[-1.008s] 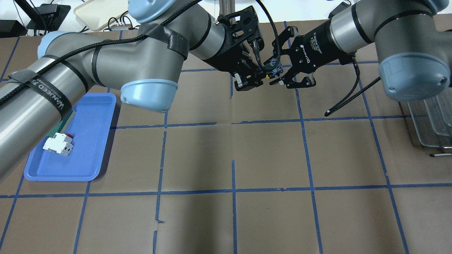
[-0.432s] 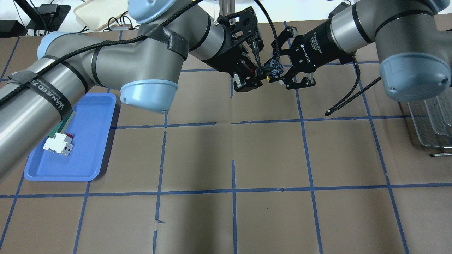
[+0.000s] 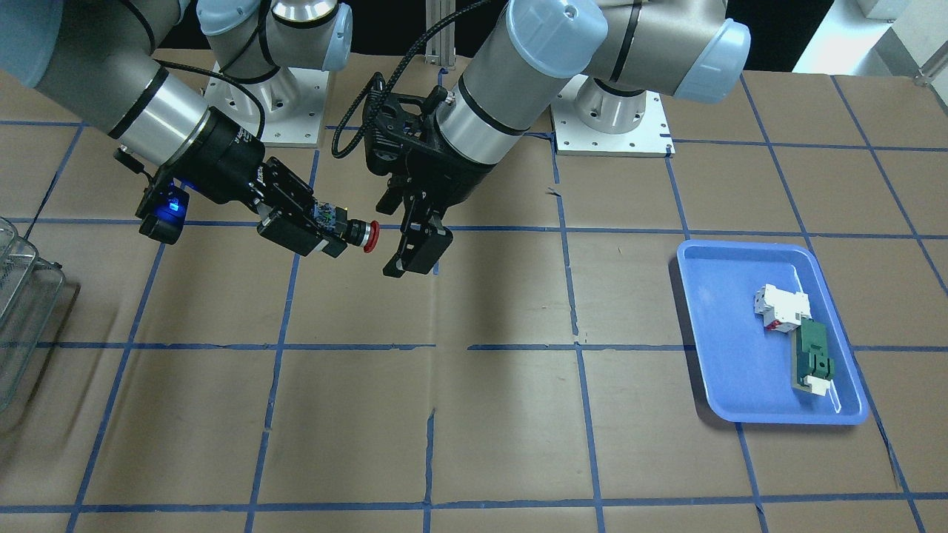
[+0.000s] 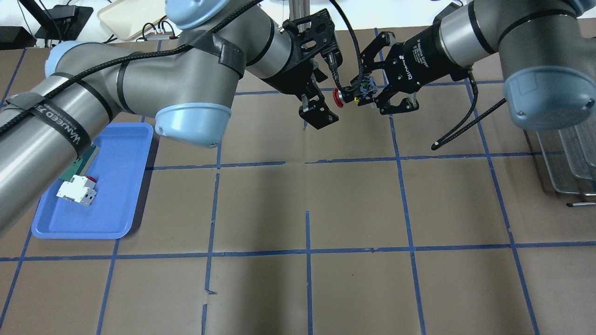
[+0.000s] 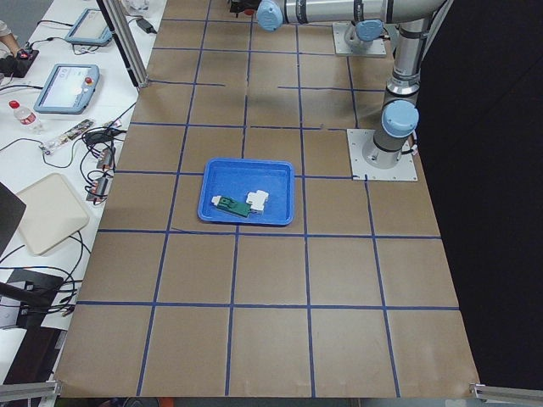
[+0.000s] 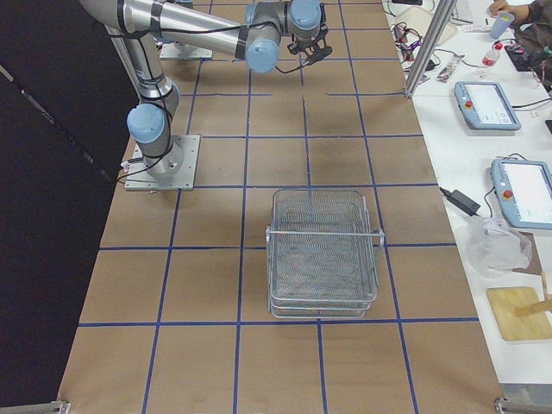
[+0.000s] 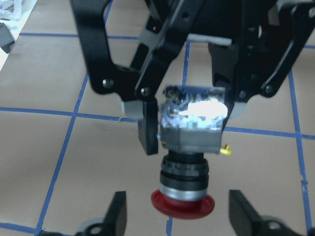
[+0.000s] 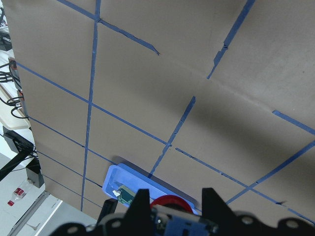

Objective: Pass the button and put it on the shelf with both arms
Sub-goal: 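Open the left gripper and pull it back while the right gripper withdraws the button, then move the right gripper with the button over the wire mesh basket, then lower the button into the mesh basket and open the right gripper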

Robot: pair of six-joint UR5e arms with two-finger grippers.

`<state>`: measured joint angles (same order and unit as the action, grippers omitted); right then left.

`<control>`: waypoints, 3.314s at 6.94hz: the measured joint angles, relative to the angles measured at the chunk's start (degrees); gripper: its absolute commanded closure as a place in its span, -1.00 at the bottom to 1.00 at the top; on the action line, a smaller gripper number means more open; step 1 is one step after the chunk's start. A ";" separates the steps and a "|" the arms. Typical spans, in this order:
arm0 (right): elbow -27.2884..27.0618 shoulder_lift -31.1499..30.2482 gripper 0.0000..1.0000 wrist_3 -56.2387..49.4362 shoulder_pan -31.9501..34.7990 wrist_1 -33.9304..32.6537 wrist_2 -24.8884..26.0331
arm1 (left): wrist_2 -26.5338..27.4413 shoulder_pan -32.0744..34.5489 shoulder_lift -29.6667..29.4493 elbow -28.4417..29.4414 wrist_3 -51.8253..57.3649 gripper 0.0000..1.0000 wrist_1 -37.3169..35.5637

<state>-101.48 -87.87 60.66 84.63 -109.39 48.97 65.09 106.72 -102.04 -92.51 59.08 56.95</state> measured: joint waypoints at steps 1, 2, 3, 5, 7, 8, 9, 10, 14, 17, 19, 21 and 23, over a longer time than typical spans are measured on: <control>0.03 0.03 1.00 -2.95 -1.05 0.00 0.29 | 4.28 -0.98 -0.11 0.25 -2.51 -1.00 0.37; 0.03 0.03 1.00 -8.70 -3.47 0.14 0.58 | 9.54 -2.66 -0.51 0.41 -4.85 -1.00 1.55; 0.00 -0.22 1.00 -16.62 -6.27 0.48 2.06 | 13.63 -4.56 -0.78 0.23 -8.05 -1.00 3.18; -0.01 -1.56 1.00 -34.15 -10.15 0.93 10.74 | 19.39 -8.04 0.89 0.56 -18.41 -1.00 8.03; 0.30 -2.29 1.00 -53.72 -13.88 0.56 22.52 | 22.28 -10.82 4.20 0.76 -26.28 -1.00 14.18; 1.05 -2.47 1.00 -62.57 -16.14 0.24 27.87 | 22.36 -12.50 5.72 0.92 -30.18 -1.00 18.18; 2.12 -2.43 1.00 -71.20 -19.18 -0.04 31.62 | 22.28 -13.54 7.26 1.05 -35.35 -1.00 21.78; 2.87 -2.21 1.00 -79.69 -23.01 -0.54 33.95 | 22.22 -14.25 8.38 0.97 -39.21 -1.00 23.93; 3.30 3.71 1.00 -99.84 -33.05 -10.03 35.90 | 22.06 -17.68 10.15 1.11 -45.83 -1.00 28.62; 3.25 7.75 1.00 -101.70 -34.59 -14.46 35.85 | 21.50 -17.53 10.79 1.01 -52.05 -1.00 28.45; 2.93 9.19 0.22 -101.77 -35.94 -14.90 35.79 | 22.03 -17.44 12.12 -0.06 -52.55 -1.00 28.26; 2.81 9.69 -0.99 -101.70 -36.79 -13.51 35.93 | 22.37 -17.42 12.82 -0.68 -52.73 -1.00 28.03; 2.87 9.47 -1.00 -101.67 -37.27 -12.19 36.19 | 22.46 -17.71 13.20 -1.09 -53.01 -1.00 28.26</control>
<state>-98.62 -78.39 -41.01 47.36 -121.58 85.15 87.55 89.01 -88.84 -93.61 6.07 85.21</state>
